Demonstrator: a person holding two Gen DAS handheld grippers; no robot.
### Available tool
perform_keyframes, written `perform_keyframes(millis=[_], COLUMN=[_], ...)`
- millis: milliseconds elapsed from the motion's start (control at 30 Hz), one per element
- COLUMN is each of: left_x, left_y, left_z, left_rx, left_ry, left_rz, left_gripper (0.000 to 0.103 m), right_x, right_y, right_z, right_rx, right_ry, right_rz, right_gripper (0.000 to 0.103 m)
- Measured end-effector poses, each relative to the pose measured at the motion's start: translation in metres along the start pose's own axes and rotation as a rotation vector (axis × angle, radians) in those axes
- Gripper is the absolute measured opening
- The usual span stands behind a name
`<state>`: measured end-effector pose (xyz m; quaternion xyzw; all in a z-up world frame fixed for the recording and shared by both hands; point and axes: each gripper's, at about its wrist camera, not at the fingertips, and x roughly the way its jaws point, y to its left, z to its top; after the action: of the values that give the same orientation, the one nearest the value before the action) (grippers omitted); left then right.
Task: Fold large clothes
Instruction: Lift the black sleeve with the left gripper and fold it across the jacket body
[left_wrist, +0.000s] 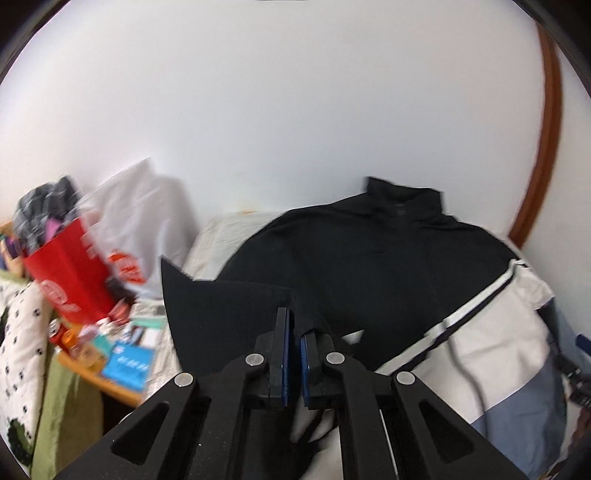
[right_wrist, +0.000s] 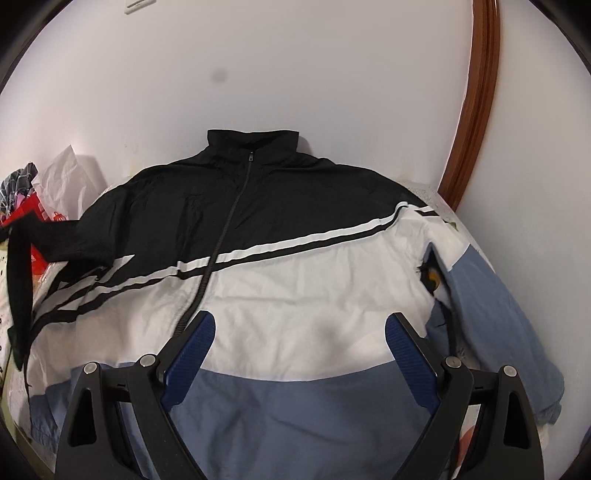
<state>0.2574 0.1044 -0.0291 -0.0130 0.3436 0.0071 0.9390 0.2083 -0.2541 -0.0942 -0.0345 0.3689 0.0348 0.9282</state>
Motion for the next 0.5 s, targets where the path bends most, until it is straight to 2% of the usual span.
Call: perform_keyframes(millis=[167,333,500], left_x=[0.022,0.048,0.067], left_y=[-0.057,-0.108,-0.139], left_z=[0.008,0.000,-0.015], left_rx=[0.057,0.101,0.123], left_ry=[0.027,0.098,0.168], left_rz=[-0.049,-0.122,-0.135], left_gripper=[0.005,0.005,0.005], right_x=[0.009,0.020,0.029], right_y=[-0.030,-0.062,-0.085], right_z=[-0.003,-0.015,-0.027], right_rx=[0.006,0.047,0.074], right_ry=[-0.006,0.008,0.028], right_rz=[-0.005,-0.007,-0.015], right_gripper=[0.092,0.092,0.092])
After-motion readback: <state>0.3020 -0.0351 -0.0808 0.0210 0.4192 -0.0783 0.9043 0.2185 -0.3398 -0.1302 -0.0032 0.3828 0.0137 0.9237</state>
